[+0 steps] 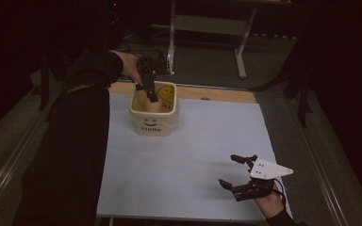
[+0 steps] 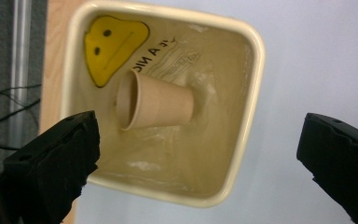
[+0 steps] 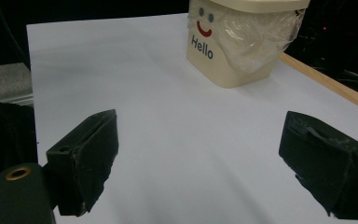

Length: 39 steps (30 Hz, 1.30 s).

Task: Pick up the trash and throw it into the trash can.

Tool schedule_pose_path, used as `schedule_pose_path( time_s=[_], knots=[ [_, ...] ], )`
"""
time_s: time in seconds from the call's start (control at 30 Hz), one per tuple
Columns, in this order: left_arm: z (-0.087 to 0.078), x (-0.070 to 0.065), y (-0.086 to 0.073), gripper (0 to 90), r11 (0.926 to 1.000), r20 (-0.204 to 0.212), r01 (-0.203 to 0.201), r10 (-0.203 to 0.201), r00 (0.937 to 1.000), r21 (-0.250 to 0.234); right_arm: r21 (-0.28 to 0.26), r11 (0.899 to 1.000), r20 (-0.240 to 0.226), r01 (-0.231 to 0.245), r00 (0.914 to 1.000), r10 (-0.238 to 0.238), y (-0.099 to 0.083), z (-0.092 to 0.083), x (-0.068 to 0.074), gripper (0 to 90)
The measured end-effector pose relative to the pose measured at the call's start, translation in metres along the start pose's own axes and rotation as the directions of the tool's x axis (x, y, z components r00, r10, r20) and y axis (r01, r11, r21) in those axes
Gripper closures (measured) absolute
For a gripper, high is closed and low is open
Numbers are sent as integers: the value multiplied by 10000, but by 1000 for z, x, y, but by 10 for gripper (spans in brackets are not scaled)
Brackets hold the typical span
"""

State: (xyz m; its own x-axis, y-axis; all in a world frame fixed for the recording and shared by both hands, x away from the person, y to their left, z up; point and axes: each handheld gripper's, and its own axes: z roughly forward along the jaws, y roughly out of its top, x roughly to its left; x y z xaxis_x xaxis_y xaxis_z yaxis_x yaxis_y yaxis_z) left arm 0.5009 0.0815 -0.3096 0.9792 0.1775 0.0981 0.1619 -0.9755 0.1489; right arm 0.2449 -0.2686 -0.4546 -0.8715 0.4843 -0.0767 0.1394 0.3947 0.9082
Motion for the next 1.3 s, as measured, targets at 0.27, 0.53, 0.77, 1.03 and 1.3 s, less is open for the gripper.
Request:
schedule_pose_path(
  time_s=[0.27, 0.53, 0.77, 1.03, 1.3],
  knots=[
    [8, -4, -12, 4, 9990, -21, 286, -287, 9996, -340, 32, 9999, 40, 101, 9999, -101, 1, 0, 2, 118],
    [1, -12, -35, 5, 9938, -102, 551, -563, 9984, -969, 53, 9999, 54, 145, 9999, -145, 1, 2, 3, 118],
    [0, -21, -54, 5, 9866, -77, 978, -997, 9950, -1308, 55, 9999, 98, 101, 9999, -102, 1, 2, 3, 118],
    [-4, -32, -73, 5, 9695, 58, 1568, -1585, 9873, -1884, 120, 9998, 188, 153, 9997, -155, 1, 1, 5, 118],
    [-4, -44, -92, 4, 9513, 150, 1789, -1810, 9834, -2510, 125, 9999, 143, 77, 9999, -79, 1, 3, 5, 118]
  ],
)
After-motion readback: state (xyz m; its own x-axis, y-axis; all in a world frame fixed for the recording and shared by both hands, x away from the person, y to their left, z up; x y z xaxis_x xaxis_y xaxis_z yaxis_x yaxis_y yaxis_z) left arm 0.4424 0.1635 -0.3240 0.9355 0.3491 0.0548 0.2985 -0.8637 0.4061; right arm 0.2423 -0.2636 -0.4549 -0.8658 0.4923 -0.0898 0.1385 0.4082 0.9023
